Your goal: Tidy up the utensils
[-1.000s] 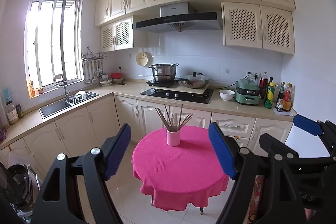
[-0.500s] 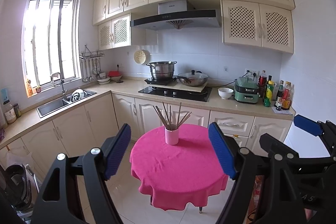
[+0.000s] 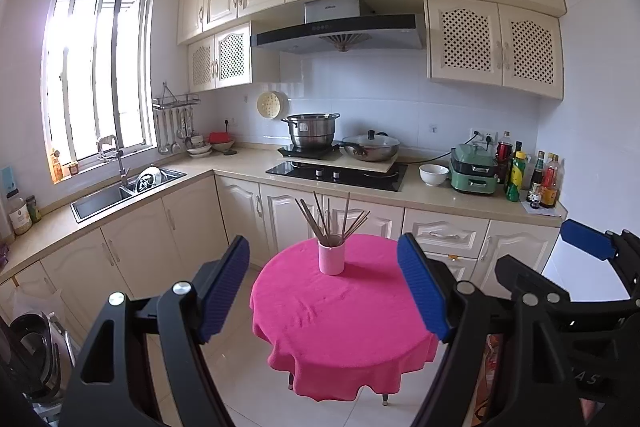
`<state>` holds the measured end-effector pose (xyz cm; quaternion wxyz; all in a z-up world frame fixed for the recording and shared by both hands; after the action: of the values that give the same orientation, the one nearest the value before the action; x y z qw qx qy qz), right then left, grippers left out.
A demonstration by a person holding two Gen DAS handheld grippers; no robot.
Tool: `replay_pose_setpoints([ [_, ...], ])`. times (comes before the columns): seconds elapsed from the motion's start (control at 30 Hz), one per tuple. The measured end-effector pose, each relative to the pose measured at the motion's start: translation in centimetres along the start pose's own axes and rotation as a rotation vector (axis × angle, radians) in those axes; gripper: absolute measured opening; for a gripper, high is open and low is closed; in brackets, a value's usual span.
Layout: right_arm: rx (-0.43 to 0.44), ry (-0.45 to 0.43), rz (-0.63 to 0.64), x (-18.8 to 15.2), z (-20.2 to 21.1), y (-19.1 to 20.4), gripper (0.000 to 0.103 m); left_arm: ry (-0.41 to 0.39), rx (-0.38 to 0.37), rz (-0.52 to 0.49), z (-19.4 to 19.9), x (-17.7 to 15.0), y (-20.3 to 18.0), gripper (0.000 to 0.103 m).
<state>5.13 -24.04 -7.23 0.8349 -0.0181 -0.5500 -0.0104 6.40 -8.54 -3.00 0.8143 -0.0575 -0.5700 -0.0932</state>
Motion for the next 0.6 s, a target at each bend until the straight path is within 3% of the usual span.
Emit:
replay_pose_setpoints([
  [0.6, -0.008, 0.018, 0.000, 0.1, -1.4, 0.2, 0.088, 0.013, -0.007, -0.003, -1.7, 0.2, 0.3, 0.075],
])
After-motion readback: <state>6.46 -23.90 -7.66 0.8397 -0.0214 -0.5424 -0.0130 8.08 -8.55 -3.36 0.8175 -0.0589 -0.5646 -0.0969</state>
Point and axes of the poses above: each gripper's, at about its wrist camera, not at the fingertips, and z roughly against the way its jaws point, y to its left, x to its top, the point moved 1 cm from there along -z, roughly the way its jaws point, and after that the axes turned 5 degrees about -x, right-handed, at the moved point
